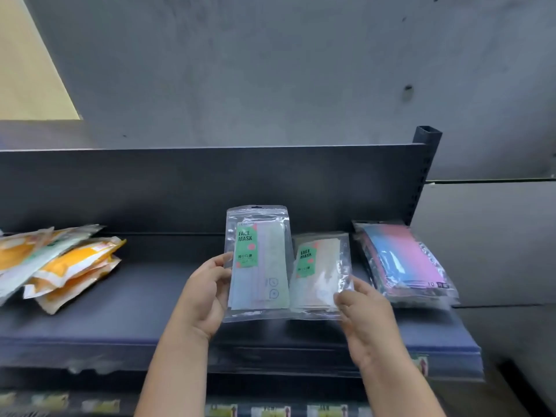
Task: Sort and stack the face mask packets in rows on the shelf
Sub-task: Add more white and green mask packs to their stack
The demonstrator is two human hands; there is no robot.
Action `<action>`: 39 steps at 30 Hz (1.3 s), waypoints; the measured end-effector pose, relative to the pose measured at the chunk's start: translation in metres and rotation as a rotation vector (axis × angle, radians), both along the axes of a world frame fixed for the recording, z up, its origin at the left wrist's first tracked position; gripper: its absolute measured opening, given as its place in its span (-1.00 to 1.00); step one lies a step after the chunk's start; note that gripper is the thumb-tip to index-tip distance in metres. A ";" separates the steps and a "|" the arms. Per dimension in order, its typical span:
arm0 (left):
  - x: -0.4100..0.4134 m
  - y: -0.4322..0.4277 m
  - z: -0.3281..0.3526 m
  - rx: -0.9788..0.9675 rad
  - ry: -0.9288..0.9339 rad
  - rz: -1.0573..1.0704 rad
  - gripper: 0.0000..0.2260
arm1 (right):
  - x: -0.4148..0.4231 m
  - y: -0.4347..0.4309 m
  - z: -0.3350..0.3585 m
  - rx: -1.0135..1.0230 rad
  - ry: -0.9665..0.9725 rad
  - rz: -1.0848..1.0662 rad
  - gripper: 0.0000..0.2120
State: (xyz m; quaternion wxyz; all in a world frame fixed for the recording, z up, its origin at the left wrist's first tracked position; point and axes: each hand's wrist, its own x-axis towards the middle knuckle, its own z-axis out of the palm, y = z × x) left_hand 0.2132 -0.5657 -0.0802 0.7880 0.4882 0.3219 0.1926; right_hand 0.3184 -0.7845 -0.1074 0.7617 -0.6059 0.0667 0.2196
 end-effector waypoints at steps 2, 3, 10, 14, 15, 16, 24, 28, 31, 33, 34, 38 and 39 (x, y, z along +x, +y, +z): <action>0.008 -0.016 0.002 0.012 0.010 0.012 -0.67 | 0.004 -0.010 -0.001 -0.008 -0.008 -0.010 -0.56; 0.011 -0.023 0.004 0.021 0.017 0.011 -0.68 | 0.006 -0.014 -0.004 -0.020 -0.015 -0.019 -0.57; 0.019 -0.041 0.007 0.089 0.069 0.036 -0.68 | 0.007 -0.021 -0.001 -0.019 -0.060 -0.044 -0.62; 0.023 -0.048 0.004 0.091 0.084 0.035 -0.67 | 0.012 -0.028 0.006 -0.019 -0.049 -0.036 -0.79; 0.023 -0.048 0.004 0.092 0.089 0.040 -0.68 | 0.011 -0.031 0.011 -0.029 -0.060 -0.005 -0.79; 0.024 -0.049 0.003 0.086 0.088 0.043 -0.68 | 0.015 -0.032 0.011 -0.031 -0.080 0.019 -0.74; 0.025 -0.041 0.003 0.041 0.084 0.067 -0.65 | 0.013 -0.029 0.016 -0.335 -0.346 0.104 -0.54; 0.028 -0.034 0.001 0.039 0.085 0.064 -0.66 | 0.012 -0.019 0.004 -0.520 -0.505 0.096 -0.55; 0.030 -0.031 -0.002 0.042 0.091 0.057 -0.65 | 0.008 -0.016 0.009 -0.581 -0.543 0.093 -0.48; 0.032 -0.030 -0.005 0.041 0.094 0.048 -0.64 | 0.009 -0.014 0.011 -0.610 -0.567 0.074 -0.46; 0.034 -0.030 -0.006 0.041 0.098 0.039 -0.64 | 0.009 -0.012 0.011 -0.605 -0.580 0.073 -0.48; 0.043 -0.038 -0.009 0.068 0.114 -0.026 -0.64 | 0.008 -0.003 0.018 -0.461 -0.518 0.132 -0.63; 0.046 -0.040 -0.010 0.081 0.118 -0.041 -0.65 | 0.007 -0.002 0.019 -0.425 -0.500 0.140 -0.65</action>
